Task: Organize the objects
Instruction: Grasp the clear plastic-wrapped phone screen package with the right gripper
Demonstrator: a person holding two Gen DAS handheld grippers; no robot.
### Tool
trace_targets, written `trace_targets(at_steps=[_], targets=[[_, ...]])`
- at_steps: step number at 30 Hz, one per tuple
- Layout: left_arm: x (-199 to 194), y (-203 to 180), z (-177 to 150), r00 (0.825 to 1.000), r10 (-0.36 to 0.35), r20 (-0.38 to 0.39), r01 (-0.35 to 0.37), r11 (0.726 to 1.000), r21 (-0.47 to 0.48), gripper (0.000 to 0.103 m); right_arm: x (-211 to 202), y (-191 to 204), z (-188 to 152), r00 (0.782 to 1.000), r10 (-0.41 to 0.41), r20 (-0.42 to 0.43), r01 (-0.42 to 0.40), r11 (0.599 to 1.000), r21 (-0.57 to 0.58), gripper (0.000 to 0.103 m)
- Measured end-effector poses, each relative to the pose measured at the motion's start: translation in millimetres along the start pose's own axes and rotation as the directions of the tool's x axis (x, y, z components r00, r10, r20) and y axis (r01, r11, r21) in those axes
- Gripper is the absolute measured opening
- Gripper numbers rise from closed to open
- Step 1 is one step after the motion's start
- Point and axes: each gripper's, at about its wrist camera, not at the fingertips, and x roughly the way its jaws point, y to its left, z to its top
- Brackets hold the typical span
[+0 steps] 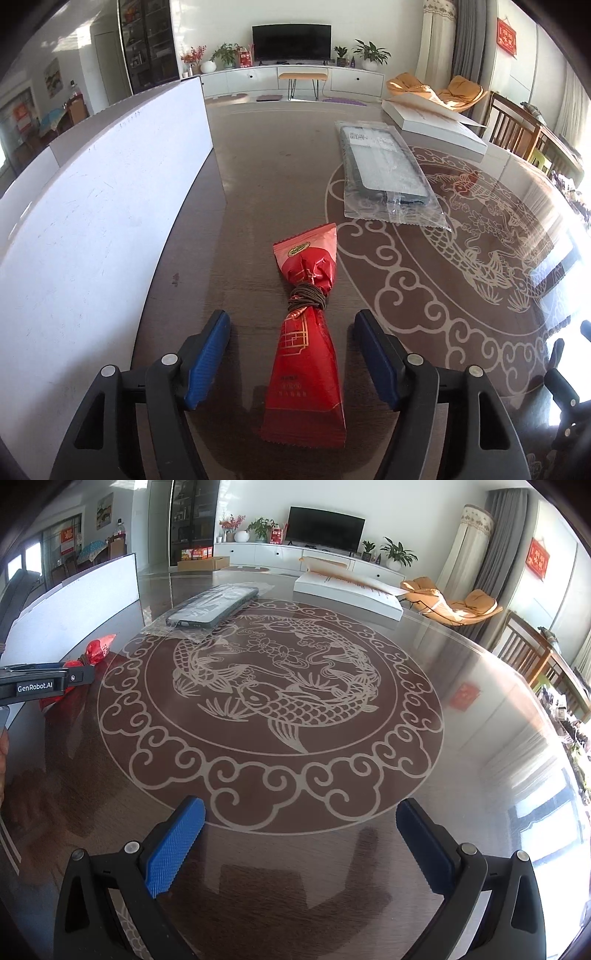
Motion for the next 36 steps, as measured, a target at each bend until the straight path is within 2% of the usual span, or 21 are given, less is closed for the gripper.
trace_targets(at_steps=[2, 4, 5, 7, 9, 11, 15, 19, 22, 24, 29, 36], targets=[[1, 2, 0, 1.000, 0.000, 0.001, 0.000, 1.000, -0.014, 0.077, 4, -5, 1, 0.999, 0.045, -0.017, -0.045, 0.999, 0.025, 0.103], [1, 2, 0, 1.000, 0.007, 0.004, -0.007, 1.000, -0.012, 0.078, 18, -15, 12, 0.986, 0.145, -0.079, -0.139, 0.987, 0.084, 0.103], [2, 1, 0, 1.000, 0.008, 0.003, -0.008, 1.000, -0.011, 0.080, 21, -15, 24, 0.986, 0.146, -0.081, -0.139, 0.986, 0.096, 0.103], [4, 0, 1, 1.000, 0.002, -0.005, -0.002, 1.000, -0.011, 0.086, 25, -13, 59, 0.980, 0.193, -0.046, -0.187, 0.975, 0.118, 0.103], [5, -1, 2, 1.000, 0.002, -0.006, -0.002, 1.000, -0.007, 0.088, 37, -4, 105, 0.967, 0.253, -0.020, -0.247, 0.958, 0.143, 0.103], [6, -2, 2, 1.000, 0.000, -0.006, 0.000, 1.000, -0.007, 0.088, 61, 17, 150, 0.954, 0.296, -0.046, -0.288, 0.948, 0.135, 0.103], [7, -5, 2, 1.000, -0.004, -0.007, 0.004, 1.000, -0.008, 0.089, 116, 66, 210, 0.946, 0.297, -0.130, -0.283, 0.952, 0.116, 0.103], [8, -6, 2, 1.000, -0.005, -0.007, 0.005, 1.000, -0.008, 0.090, 155, 105, 234, 0.943, 0.262, -0.207, -0.241, 0.963, 0.118, 0.103], [8, -7, 2, 1.000, -0.006, -0.007, 0.006, 1.000, -0.007, 0.090, 165, 115, 238, 0.959, 0.187, -0.214, -0.176, 0.982, 0.071, 0.101], [9, -8, 2, 1.000, -0.006, -0.007, 0.006, 1.000, -0.007, 0.090, 158, 109, 234, 0.972, 0.161, -0.173, -0.154, 0.986, 0.057, 0.080], [8, -8, 2, 1.000, -0.006, -0.008, 0.006, 1.000, -0.006, 0.090, 138, 75, 202, 0.978, 0.159, -0.138, -0.152, 0.987, 0.059, 0.079], [8, -8, 2, 1.000, -0.006, -0.008, 0.006, 1.000, -0.006, 0.090, 76, 22, 108, 0.984, 0.152, -0.097, -0.148, 0.988, 0.047, 0.080]])
